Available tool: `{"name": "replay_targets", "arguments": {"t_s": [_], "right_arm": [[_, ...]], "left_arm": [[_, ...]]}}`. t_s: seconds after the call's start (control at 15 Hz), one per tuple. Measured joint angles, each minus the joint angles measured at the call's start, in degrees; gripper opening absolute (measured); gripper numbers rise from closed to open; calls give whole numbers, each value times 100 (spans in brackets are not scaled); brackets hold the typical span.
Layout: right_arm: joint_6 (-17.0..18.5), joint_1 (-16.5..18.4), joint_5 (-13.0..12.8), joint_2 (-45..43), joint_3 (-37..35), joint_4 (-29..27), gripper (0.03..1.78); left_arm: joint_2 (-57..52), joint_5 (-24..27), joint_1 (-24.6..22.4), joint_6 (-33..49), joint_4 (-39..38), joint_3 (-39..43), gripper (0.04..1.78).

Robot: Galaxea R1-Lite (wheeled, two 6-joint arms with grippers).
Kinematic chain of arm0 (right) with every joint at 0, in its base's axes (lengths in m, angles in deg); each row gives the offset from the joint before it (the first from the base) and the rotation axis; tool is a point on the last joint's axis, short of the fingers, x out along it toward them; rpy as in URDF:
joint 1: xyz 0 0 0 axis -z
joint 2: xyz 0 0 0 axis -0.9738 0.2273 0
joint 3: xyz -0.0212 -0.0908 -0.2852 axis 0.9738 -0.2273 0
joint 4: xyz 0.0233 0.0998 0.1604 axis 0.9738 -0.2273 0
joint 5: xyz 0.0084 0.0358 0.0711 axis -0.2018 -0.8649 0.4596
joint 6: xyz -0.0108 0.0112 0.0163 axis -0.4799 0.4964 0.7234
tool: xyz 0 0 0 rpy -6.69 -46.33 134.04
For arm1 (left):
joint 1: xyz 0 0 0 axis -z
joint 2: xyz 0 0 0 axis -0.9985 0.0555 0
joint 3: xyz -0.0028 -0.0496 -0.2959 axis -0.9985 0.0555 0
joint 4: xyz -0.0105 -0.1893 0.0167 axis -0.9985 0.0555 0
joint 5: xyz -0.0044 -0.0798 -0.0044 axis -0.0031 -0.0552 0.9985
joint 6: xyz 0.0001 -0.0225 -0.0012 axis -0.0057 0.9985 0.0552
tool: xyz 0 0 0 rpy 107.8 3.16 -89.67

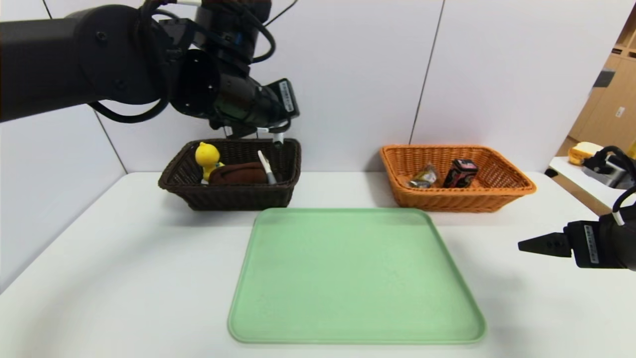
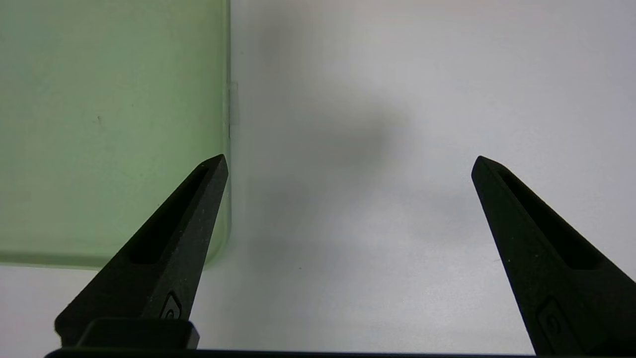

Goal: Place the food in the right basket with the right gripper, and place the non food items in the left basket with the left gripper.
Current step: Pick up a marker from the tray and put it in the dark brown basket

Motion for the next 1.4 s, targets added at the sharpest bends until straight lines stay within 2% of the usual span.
{"name": "replay_targets", "arguments": {"t_s": [0.27,0.67,0.93,1.0,1.2,1.4], "right_arm": [[9,-2,241,-35,22,-2,170],[10,5,286,-39,24,0,170],[10,38,286,-30,27,0,170],[9,41,286,-33,30,0,170],[10,46,286,-33,44,6,170],[9,44,286,-33,118,6,170]], "left_arm": [[286,-51,-601,533,-66,378,17],[948,-62,-1135,880,-428,452,17],[1334,-145,-1262,852,-596,394,17],[1403,-156,-1287,822,-623,391,23],[1499,-151,-1293,825,-714,339,70],[1432,-149,-1309,764,-728,317,102]]}}
